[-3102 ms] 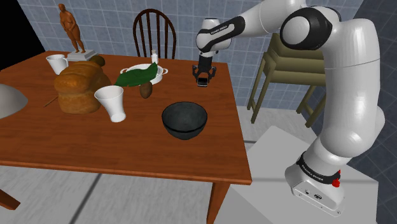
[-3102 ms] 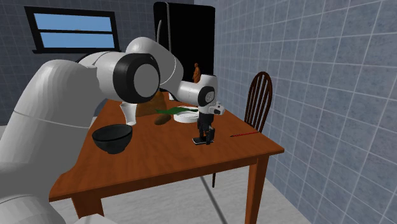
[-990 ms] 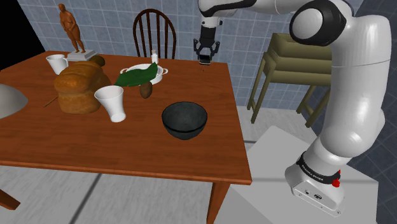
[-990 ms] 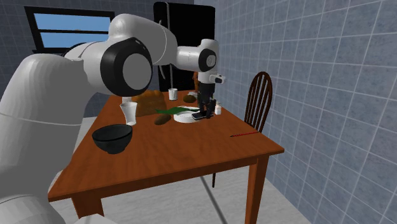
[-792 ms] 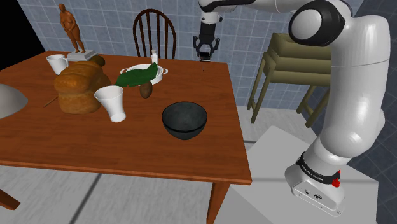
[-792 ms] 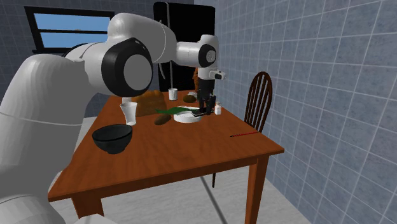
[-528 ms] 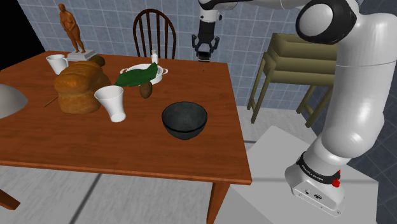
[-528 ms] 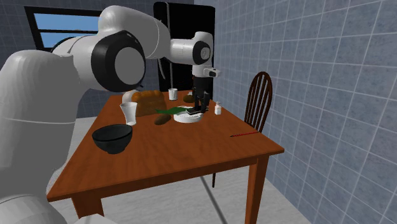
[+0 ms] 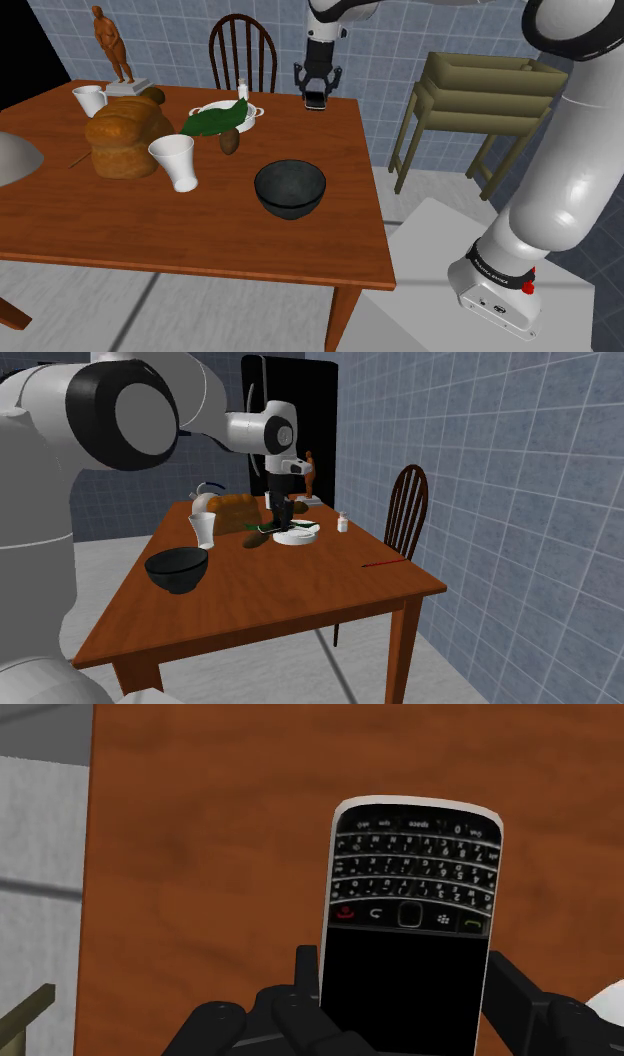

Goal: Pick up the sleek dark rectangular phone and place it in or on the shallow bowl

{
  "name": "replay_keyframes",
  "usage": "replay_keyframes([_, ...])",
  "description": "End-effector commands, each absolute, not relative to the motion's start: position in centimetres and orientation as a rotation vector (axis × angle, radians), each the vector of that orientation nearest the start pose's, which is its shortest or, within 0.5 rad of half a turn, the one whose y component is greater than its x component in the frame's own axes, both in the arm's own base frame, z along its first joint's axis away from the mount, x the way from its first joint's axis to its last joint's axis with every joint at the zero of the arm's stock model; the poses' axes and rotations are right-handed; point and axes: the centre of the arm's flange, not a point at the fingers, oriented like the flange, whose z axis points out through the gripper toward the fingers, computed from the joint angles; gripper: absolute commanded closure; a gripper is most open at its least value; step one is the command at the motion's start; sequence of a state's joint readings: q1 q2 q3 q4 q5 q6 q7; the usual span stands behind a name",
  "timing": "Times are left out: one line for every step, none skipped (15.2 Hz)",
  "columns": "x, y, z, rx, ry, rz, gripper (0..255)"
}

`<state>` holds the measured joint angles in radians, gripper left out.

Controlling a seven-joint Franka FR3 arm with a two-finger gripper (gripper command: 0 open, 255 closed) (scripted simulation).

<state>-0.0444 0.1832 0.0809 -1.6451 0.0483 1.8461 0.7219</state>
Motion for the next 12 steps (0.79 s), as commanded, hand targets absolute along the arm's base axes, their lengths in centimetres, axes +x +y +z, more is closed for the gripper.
replay_keyframes([60.4,4.5,50.6,-2.891,1.057,0.009,255])
replay_keyframes([59.7,5.5,50.6,-2.891,1.057,0.009,255])
replay_keyframes([59.0,6.6,50.6,-2.891,1.057,0.009,255])
replay_keyframes([58.2,7.7,50.6,-2.891,1.057,0.009,255])
replay_keyframes([57.5,8.8,50.6,-2.891,1.057,0.009,255])
replay_keyframes([56.8,9.9,50.7,-2.891,1.057,0.009,255])
replay_keyframes([56.0,11.0,50.7,-2.891,1.057,0.009,255])
replay_keyframes([55.3,12.1,50.7,-2.891,1.057,0.009,255])
replay_keyframes([54.6,13.2,50.7,-2.891,1.057,0.009,255])
replay_keyframes([53.8,14.3,50.7,-2.891,1.057,0.009,255])
replay_keyframes([53.1,15.4,50.8,-2.891,1.057,0.009,255])
replay_keyframes([52.4,16.5,50.8,-2.891,1.057,0.009,255])
